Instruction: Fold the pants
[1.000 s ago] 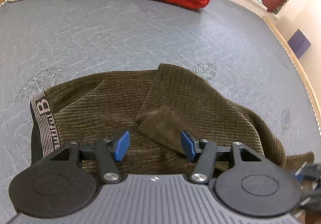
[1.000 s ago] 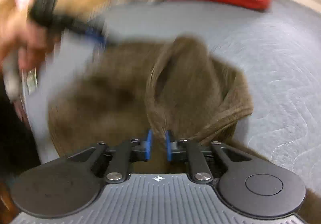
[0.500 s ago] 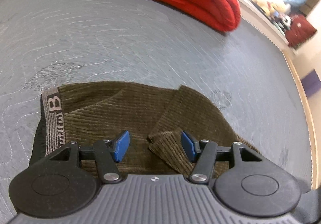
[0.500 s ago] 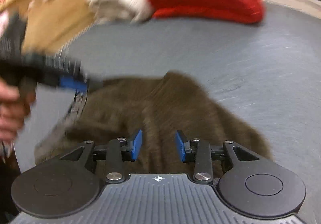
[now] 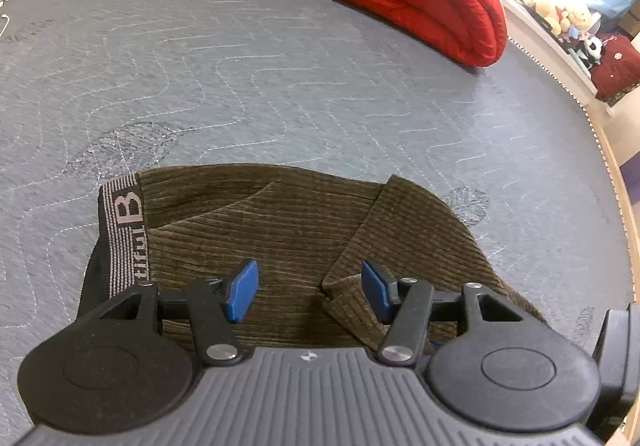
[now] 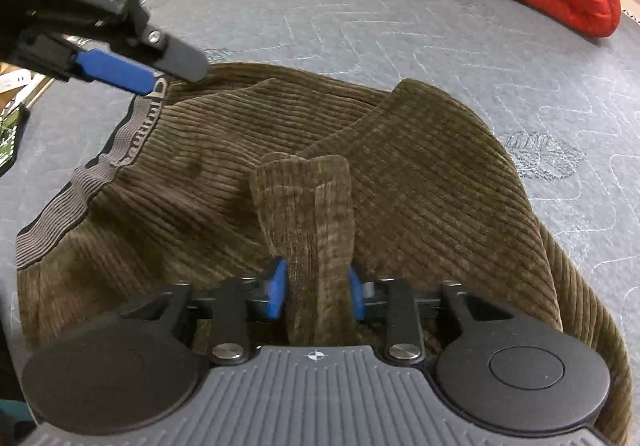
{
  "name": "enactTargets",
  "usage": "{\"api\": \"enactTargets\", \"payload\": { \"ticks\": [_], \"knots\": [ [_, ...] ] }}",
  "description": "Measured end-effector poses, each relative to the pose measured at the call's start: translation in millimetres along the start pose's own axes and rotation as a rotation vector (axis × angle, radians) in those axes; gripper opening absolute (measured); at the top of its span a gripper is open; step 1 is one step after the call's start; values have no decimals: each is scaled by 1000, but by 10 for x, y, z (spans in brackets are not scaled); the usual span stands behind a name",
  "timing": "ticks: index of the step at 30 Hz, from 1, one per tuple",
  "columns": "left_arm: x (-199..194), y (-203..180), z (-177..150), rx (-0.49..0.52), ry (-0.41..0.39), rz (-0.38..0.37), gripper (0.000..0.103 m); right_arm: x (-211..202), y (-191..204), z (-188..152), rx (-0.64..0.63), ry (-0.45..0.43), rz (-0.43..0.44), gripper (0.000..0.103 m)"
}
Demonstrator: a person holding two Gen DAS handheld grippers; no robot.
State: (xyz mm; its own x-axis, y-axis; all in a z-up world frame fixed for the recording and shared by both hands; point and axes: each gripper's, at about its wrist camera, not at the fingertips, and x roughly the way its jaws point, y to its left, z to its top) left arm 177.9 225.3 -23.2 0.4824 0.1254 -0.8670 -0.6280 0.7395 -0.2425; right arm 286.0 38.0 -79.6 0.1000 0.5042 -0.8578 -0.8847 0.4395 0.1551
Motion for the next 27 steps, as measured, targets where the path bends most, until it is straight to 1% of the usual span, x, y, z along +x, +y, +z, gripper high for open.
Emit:
{"api": "enactTargets", "payload": {
  "ticks": [1, 3, 4, 6, 7, 8, 10, 11, 13, 14, 15, 16, 17, 18, 19, 20, 21, 22, 23, 24, 25, 26, 27],
  "knots": [
    [11, 2, 2, 3, -1, 4, 63, -27, -31, 17, 4, 1, 11, 16],
    [19, -1, 11, 6, -10, 16, 63, -88, -18, 50, -12, -20, 28, 14],
    [13, -5, 19, 5, -20, 22, 63, -164, -27, 68, -9, -46, 37, 14],
    [-21, -43, 34, 17, -51, 24, 63, -370, -138, 109, 55, -127, 76, 14],
    [-40, -82, 30, 34, -71, 27, 63, -523, -242, 123, 101, -184, 97, 14],
    [-59, -130, 18, 53, -90, 28, 63, -724, -393, 123, 157, -260, 112, 14],
    [-101, -248, -27, 96, -125, 4, 63, -1212, -841, 24, 322, -447, 148, 13],
    [-122, -330, -68, 131, -143, -14, 63, -1467, -1117, -85, 427, -549, 149, 13],
    [-171, -517, -194, 218, -188, -51, 63, -1895, -1662, -416, 650, -732, 107, 13],
    [-193, -615, -265, 265, -208, -74, 63, -2084, -1954, -667, 781, -822, 62, 13],
    [-207, -720, -351, 316, -223, -105, 63, -2241, -2244, -980, 925, -911, -2, 13],
    [-206, -832, -454, 371, -228, -144, 63, -2348, -2485, -1290, 1056, -975, -79, 13],
    [-188, -941, -555, 423, -223, -179, 63, -2428, -2703, -1605, 1172, -1014, -182, 13],
    [-151, -1042, -652, 465, -207, -210, 63, -2477, -2902, -1914, 1268, -1022, -303, 13],
    [-95, -1143, -749, 501, -180, -244, 63, -2476, -3081, -2209, 1364, -999, -418, 14],
    [-37, -1233, -832, 528, -157, -271, 63, -2426, -3243, -2495, 1472, -946, -506, 17],
    [24, -1323, -915, 559, -141, -295, 63, -2329, -3389, -2797, 1595, -885, -544, 17],
    [91, -1414, -995, 597, -133, -307, 64, -2206, -3495, -3061, 1703, -840, -524, 17],
    [161, -1495, -1067, 635, -132, -307, 67, -2066, -3576, -3284, 1785, -805, -470, 18],
    [246, -1572, -1134, 671, -128, -300, 68, -1937, -3636, -3455, 1829, -772, -421, 17],
    [329, -1621, -1185, 694, -118, -290, 68, -1867, -3666, -3546, 1823, -761, -402, 11],
    [417, -1663, -1222, 709, -104, -279, 68, -1859, -3673, -3576, 1779, -784, -401, 11],
    [506, -1692, -1250, 718, -88, -271, 68, -1874, -3699, -3544, 1728, -772, -410, 13]
  ]
}}
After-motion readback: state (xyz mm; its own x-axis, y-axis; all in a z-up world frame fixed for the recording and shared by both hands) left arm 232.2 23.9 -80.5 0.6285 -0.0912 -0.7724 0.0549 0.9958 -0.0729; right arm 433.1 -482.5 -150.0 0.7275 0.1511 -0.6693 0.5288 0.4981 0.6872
